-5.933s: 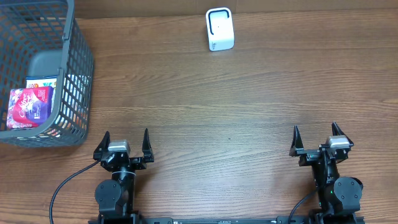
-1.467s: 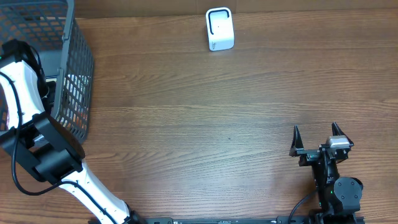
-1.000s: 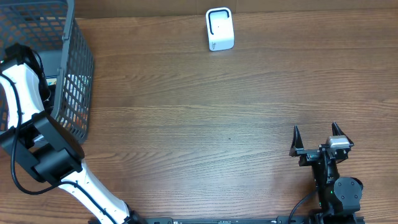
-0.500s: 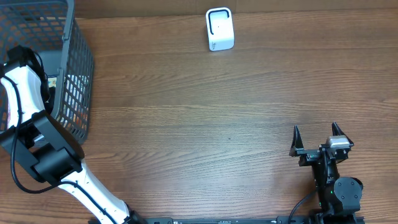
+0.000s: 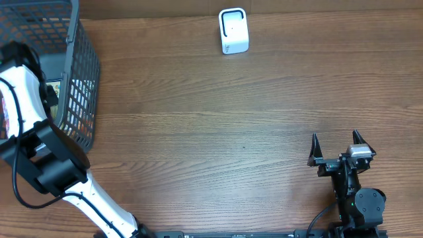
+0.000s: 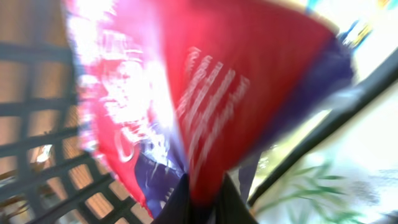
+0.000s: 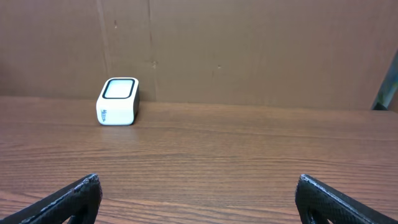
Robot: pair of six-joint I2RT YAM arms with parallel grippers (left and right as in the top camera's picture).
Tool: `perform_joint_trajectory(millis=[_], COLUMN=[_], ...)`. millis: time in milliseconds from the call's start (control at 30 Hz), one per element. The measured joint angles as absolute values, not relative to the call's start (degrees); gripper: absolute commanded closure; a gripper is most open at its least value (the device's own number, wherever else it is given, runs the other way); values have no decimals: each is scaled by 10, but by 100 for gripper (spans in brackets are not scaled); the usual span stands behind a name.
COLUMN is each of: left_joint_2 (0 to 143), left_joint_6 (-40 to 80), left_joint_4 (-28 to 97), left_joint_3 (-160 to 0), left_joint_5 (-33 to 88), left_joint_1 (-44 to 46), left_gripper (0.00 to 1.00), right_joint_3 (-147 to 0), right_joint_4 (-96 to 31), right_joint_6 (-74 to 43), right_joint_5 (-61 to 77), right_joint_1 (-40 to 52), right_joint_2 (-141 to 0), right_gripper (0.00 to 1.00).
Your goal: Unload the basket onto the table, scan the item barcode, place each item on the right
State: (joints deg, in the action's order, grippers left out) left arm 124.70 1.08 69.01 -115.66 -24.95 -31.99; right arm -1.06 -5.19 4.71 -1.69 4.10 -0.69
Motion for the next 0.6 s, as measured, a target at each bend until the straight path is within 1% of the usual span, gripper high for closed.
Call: perform_joint_trajectory(millis=[167,400,433,467,500,533,567,600], left_joint_2=[1177,1041,1024,1011,1002,997,995,995], left_joint_6=[33,44,44,43,44,45,45,45], left_joint_4=[689,651,650,651,655,660,670,680], left_joint_3=[-1246,-1302,-1305,-1307,-1309,-1310,-1310,-1309], left_joint_5=[-181,-54,-42,-34,-29,-29,-30,-32], left_joint_1=[-320,-320,-320,-320,-320,-320,-320,-320], left_gripper=[96,96,85,52,27,22,19,13], right_joint_3=[-11,-11,-11,-11,-11,-11,-11,-11], right_joint_4=[-51,-52,-52,-51,-52,-52,-52,-51], right_joint_6=[47,47,47,47,47,47,47,47], right_joint_5=[-17,-17,-17,-17,-17,-17,-17,-17], right_joint_1=[41,41,41,41,41,41,41,41], right_joint_2=[-7,-7,-7,-7,-7,-7,-7,-7], right_gripper=[0,0,0,0,0,0,0,0])
